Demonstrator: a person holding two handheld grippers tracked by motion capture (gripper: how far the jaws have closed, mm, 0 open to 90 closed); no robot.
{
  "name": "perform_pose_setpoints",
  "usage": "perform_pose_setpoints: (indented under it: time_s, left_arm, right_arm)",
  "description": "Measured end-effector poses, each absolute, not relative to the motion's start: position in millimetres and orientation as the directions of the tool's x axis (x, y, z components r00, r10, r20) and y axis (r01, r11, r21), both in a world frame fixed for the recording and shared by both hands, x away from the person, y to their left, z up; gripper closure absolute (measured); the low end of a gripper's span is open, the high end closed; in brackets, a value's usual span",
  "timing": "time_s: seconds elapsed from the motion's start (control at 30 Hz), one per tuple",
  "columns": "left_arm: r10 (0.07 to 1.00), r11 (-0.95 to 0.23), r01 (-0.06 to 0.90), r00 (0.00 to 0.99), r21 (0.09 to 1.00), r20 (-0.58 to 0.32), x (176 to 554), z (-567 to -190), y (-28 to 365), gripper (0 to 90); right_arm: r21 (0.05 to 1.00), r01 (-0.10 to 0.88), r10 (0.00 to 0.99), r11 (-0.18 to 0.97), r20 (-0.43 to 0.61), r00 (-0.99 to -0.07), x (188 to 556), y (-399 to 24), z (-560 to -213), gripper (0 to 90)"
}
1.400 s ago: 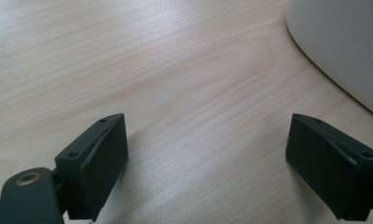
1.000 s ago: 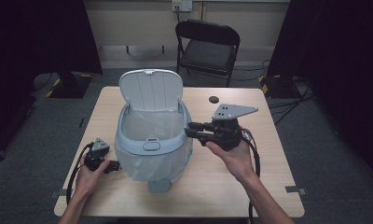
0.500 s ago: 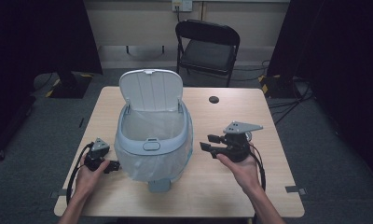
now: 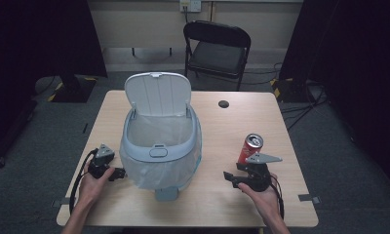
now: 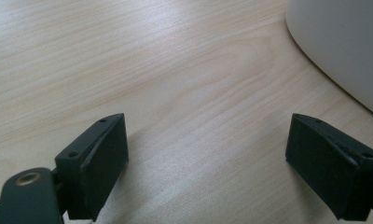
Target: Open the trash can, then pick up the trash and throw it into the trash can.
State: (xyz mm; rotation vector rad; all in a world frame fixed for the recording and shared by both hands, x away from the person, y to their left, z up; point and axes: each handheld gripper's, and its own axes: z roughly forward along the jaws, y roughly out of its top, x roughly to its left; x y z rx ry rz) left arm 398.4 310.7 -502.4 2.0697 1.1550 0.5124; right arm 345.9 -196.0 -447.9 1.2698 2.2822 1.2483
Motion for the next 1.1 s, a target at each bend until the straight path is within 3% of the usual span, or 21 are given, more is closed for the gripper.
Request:
perform_pose_setpoints:
  time_s: [0.2,0.53,0.73,1.1]
  left_arm:
    - [0.852,-0.356,0.574,0.524,0.737,0.003,398.3,-502.4,310.8,12.5]
    - [0.852,-0.356,0.574,0.524,0.737,0.003,398.3,-502.4,310.7,12.4]
    - [0.852,-0.356,0.574,0.524,0.737,0.003,398.3,-502.4,310.7,12.5]
    - [0.848,-0.358,0.572,0.530,0.738,0.000,399.2,-502.6,311.0,12.2]
  right_arm:
    - [0.730,0.653,0.830,0.205,0.223,-0.510,341.9,-213.4,-467.2,28.6]
    - [0.686,0.706,0.897,0.177,0.182,-0.402,348.8,-237.7,-477.8,22.3]
    - [0.704,0.680,0.909,0.205,0.120,-0.398,363.4,-241.5,-477.4,16.9]
    - [0.750,0.624,0.909,0.220,0.076,-0.411,387.9,-243.4,-478.7,17.1]
